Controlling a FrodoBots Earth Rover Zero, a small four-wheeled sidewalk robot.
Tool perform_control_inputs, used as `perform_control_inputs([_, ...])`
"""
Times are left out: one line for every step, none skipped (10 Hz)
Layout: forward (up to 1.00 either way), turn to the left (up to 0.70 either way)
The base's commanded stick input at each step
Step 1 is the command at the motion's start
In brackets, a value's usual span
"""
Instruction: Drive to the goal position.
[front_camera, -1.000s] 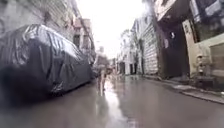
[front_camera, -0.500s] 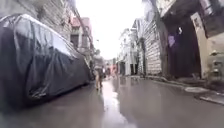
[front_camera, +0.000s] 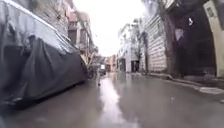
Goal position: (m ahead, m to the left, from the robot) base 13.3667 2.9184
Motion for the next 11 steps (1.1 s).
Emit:
perform_control_inputs([0.99,0.0])
perform_control_inputs([0.99,0.0])
perform_control_inputs([0.99,0.0])
perform_control_inputs([0.99,0.0])
perform_control_inputs([0.99,0.0])
perform_control_inputs([0.99,0.0])
perform_control_inputs([0.99,0.0])
perform_control_inputs([0.99,0.0])
perform_control_inputs([0.99,0.0])
perform_control_inputs([0.99,0.0])
perform_control_inputs([0.99,0.0])
